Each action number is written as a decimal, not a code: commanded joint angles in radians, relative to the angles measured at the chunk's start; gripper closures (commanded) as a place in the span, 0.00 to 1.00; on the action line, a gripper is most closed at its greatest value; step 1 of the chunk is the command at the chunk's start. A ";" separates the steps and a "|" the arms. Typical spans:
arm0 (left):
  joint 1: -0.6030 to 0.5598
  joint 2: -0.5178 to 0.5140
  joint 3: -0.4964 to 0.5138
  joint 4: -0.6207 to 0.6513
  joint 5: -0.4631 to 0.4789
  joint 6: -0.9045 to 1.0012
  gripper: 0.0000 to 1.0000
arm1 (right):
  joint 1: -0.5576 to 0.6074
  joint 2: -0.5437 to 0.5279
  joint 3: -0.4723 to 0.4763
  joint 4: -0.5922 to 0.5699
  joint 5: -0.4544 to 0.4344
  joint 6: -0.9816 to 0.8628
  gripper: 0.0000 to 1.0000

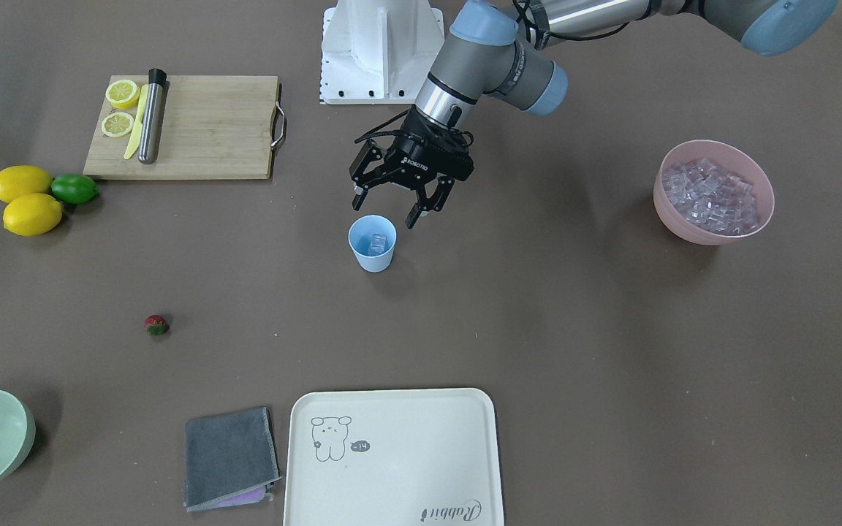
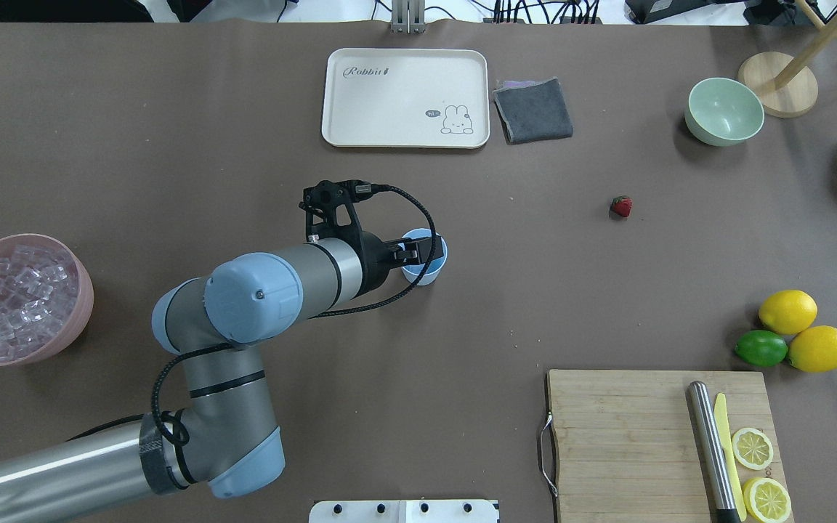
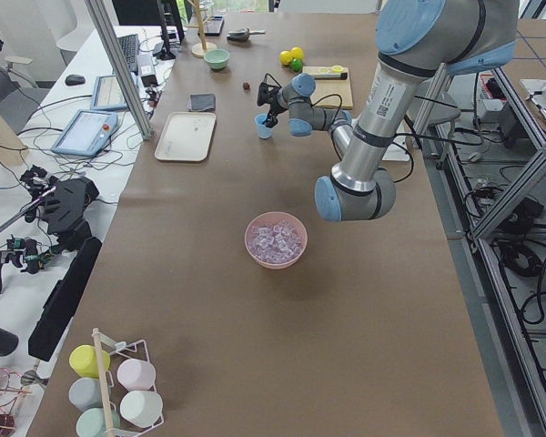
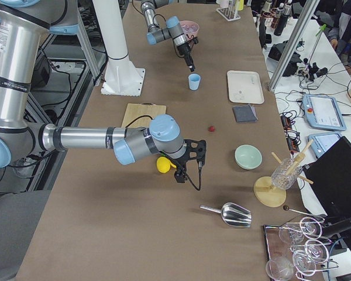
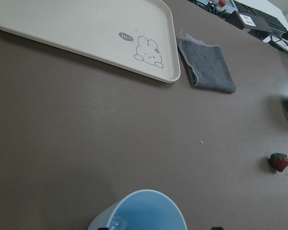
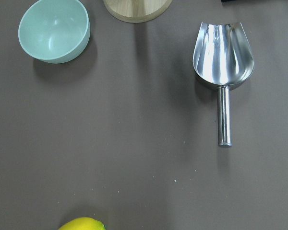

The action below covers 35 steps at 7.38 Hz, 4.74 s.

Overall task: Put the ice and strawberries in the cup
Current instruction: 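Carry the second ice cube with the left gripper into the blue cup, then withdraw the left gripper toward the ice bowl while the right arm starts moving, then reach the right gripper to the strawberry and grasp it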

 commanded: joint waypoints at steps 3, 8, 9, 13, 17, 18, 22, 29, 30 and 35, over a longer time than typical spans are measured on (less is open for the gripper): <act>-0.241 0.170 -0.349 0.521 -0.340 0.369 0.00 | 0.000 0.013 0.000 0.003 0.005 0.008 0.00; -0.839 0.725 -0.298 0.355 -0.856 1.234 0.00 | -0.008 0.026 0.000 0.000 0.008 0.027 0.00; -0.959 0.741 -0.184 0.362 -0.986 1.423 0.00 | -0.012 0.052 0.000 -0.003 0.006 0.042 0.00; -1.104 0.800 -0.039 0.356 -1.035 1.604 0.00 | -0.246 0.239 -0.021 -0.017 -0.127 0.264 0.00; -1.104 0.820 -0.036 0.355 -1.032 1.606 0.00 | -0.610 0.527 -0.127 -0.126 -0.403 0.580 0.00; -1.104 0.820 -0.037 0.353 -1.033 1.606 0.00 | -0.648 0.564 -0.183 -0.124 -0.444 0.582 0.00; -1.104 0.815 -0.034 0.350 -1.033 1.600 0.00 | -0.706 0.635 -0.323 -0.112 -0.483 0.576 0.02; -1.103 0.814 -0.033 0.350 -1.030 1.600 0.00 | -0.724 0.665 -0.377 -0.114 -0.503 0.573 0.21; -1.103 0.814 -0.033 0.350 -1.030 1.600 0.00 | -0.724 0.671 -0.377 -0.114 -0.503 0.576 0.26; -1.103 0.812 -0.033 0.352 -1.030 1.600 0.00 | -0.732 0.680 -0.377 -0.114 -0.503 0.582 1.00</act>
